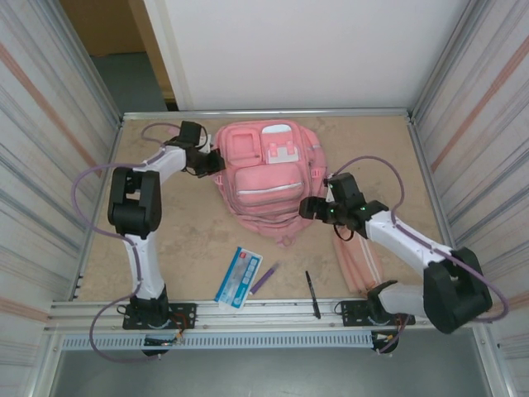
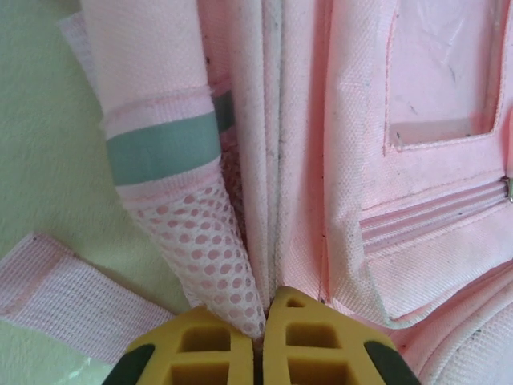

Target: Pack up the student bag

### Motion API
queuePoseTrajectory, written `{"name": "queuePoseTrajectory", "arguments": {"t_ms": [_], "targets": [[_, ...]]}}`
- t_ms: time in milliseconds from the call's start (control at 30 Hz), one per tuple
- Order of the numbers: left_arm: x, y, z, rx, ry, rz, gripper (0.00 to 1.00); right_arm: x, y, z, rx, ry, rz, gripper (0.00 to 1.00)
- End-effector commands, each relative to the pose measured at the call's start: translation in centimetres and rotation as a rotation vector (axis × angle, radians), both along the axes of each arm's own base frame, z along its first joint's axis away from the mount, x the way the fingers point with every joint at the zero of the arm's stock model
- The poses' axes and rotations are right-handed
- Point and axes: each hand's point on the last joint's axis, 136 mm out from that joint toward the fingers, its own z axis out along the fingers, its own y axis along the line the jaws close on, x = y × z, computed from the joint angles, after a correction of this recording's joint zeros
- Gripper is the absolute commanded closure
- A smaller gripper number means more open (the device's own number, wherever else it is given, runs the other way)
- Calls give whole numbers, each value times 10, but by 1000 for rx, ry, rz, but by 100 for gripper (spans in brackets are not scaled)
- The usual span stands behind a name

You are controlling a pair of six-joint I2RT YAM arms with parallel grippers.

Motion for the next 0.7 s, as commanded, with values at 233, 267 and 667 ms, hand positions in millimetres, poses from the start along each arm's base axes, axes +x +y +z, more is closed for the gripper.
{"name": "queuePoseTrajectory", "arguments": {"t_ms": [233,267,667], "targets": [[-70,4,5,-131,51,140,100,44,34,-15,46,39,35,57],[-76,2,5,-142,48,144,100,50,34,-19,24,36,37,58],[-128,-17,7,-165,66,183,100,164,54,-26,-58,-80,55,56]]}}
